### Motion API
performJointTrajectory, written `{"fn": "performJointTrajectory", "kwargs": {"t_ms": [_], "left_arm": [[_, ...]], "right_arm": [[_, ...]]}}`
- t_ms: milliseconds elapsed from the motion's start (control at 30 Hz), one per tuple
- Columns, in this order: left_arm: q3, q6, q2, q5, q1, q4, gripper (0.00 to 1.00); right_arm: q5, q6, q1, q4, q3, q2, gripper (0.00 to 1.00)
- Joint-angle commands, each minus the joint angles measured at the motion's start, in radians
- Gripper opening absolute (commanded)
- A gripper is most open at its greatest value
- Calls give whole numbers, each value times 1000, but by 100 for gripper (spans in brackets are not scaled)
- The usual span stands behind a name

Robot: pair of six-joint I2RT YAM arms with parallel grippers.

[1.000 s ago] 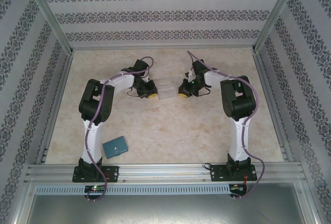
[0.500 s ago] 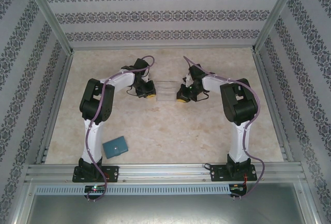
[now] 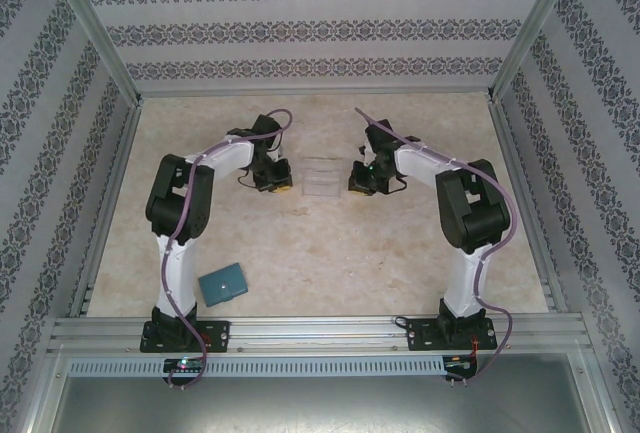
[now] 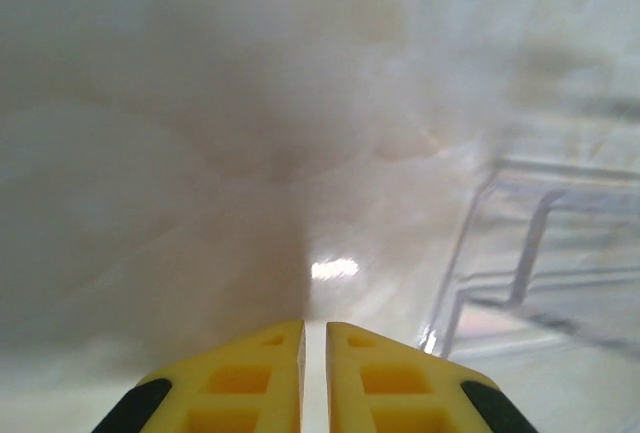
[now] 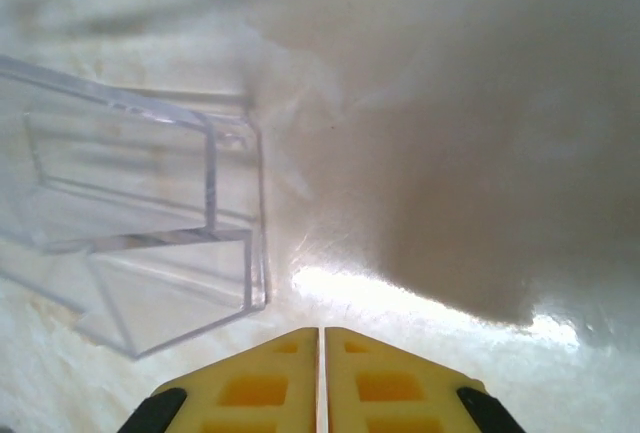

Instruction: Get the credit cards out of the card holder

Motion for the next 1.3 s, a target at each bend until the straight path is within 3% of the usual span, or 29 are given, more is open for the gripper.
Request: {"fn": "performJointTrajectory", "kwargs": {"t_ms": [0,200,433,667,867,933,1067,1267], "left_arm": [[-65,35,-114,-74,19,-66,14],[-255,20,-298,-173,27,-89,15],[-484,-69,-550,-278,59,-99,25],[-640,-250,-735,-362,70,-177,60],[-725,-392,-861,-355,70,-268,88],[-733,-468,-881,-424,70,-362,100],[-748,-516,-865,-508,70,-477,100],[-837,-499,-902,-328,66,-402,100]], "right_arm": [[25,-26,12,-53,-5,-67,13],[-6,-34,76,-91,3,-139,17],[-50,-21,184,-105,12,-167,20],[-72,-9,242,-91,-6,-167,21],[-95,9,268,-63,-22,-170,23],[-97,12,274,-60,-24,-170,23],[-102,15,276,-55,-28,-172,23],[-106,12,277,-59,-15,-164,23]]}}
